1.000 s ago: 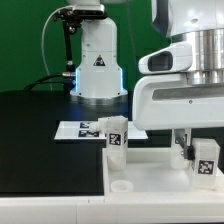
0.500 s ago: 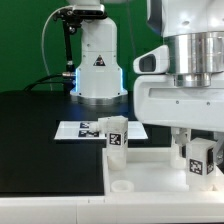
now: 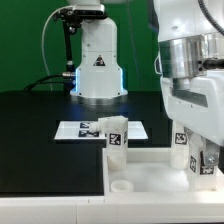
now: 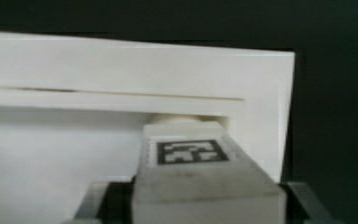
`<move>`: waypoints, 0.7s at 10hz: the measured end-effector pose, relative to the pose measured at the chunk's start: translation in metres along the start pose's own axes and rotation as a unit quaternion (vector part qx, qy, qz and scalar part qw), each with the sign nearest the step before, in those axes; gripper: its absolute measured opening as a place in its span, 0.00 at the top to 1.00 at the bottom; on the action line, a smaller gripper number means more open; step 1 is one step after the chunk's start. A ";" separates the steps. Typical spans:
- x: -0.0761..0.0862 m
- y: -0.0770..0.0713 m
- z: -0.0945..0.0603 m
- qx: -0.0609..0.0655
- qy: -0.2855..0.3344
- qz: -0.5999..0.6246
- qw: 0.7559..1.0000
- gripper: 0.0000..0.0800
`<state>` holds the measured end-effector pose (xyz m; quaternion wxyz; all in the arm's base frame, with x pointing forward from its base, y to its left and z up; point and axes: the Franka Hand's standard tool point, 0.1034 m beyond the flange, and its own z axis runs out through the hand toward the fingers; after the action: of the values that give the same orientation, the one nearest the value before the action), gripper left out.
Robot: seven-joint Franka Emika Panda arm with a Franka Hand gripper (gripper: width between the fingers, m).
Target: Assemble square table
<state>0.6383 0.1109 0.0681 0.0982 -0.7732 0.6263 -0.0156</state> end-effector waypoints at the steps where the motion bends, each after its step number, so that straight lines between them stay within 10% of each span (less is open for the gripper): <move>1: -0.002 0.000 0.000 -0.002 0.004 -0.102 0.995 0.51; 4: -0.005 0.003 0.002 -0.012 0.001 -0.252 0.968 0.21; 7: -0.003 0.003 0.002 -0.014 0.003 -0.344 0.939 0.19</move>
Offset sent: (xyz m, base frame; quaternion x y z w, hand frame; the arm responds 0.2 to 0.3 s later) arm 0.0000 0.0000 0.0000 0.0000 0.0000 -0.1296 0.9916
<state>0.6347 0.1131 0.0660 0.0739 -0.9427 0.3226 -0.0416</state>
